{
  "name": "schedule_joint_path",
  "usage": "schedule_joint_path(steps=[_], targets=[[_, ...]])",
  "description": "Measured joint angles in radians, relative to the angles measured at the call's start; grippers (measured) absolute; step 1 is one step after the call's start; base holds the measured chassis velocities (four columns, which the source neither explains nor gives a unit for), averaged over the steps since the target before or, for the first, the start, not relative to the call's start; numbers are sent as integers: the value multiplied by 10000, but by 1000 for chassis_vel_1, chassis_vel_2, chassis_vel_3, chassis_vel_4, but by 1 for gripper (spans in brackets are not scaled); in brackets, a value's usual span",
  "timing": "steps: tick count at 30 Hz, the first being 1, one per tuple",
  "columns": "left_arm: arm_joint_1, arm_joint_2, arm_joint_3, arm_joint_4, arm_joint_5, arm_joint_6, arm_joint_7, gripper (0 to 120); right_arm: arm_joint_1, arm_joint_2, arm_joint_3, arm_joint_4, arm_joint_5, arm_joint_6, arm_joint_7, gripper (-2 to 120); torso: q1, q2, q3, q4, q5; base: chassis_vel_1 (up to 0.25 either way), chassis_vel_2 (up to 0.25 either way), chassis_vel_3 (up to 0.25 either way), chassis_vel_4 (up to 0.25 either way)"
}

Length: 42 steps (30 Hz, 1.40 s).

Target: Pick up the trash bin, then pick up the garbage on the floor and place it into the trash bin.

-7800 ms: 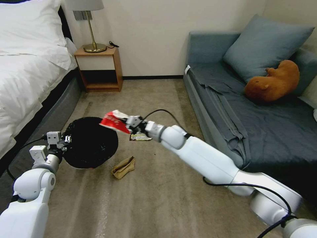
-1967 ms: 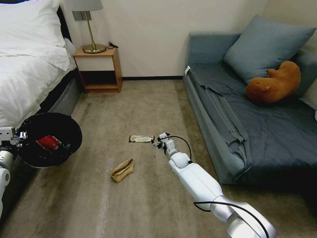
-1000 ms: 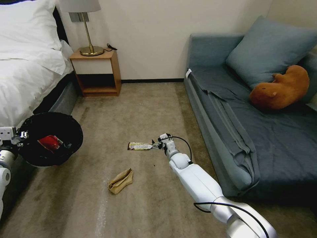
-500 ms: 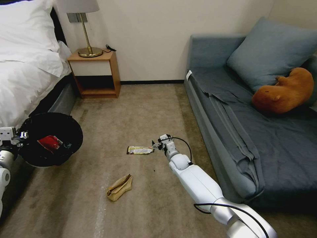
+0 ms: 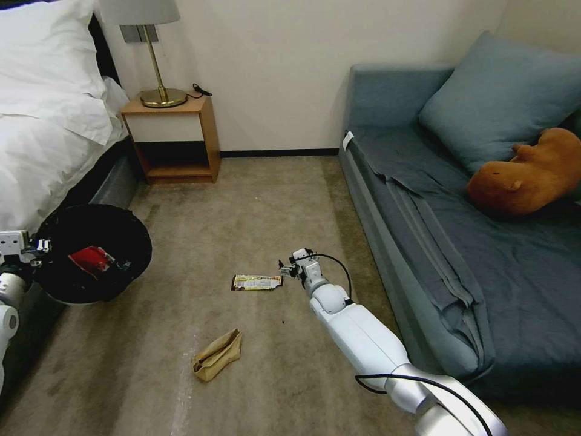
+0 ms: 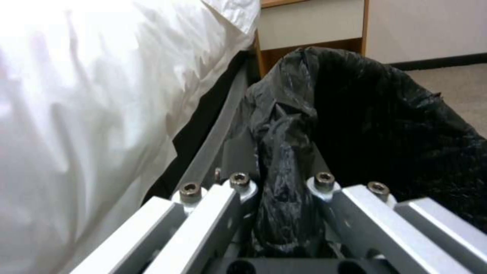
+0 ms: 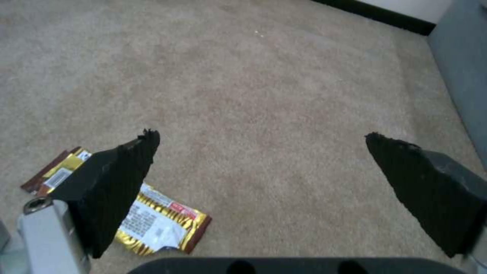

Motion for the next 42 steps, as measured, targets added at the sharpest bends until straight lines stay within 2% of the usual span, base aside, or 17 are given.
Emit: schedule_joint_path(steps=[20,37,42], targets=[[62,34,-29,-9,-56,-10,-1,6,-99,87,-50,-4,-127,14,-7,100,0,1,0,0,1,-62,54,51,-54],[244,-228,-110,44,-31,-82,21,6,-116,114,-623,-171,-832,191,-405,100,0,1,0,1,-1,-52,42,47,-42],[253,-268,-172,52,-17,-94,22,6,-120,58,-859,-54,-854,-78,-574,100,0,0,0,1,-1,0,0,0,0]])
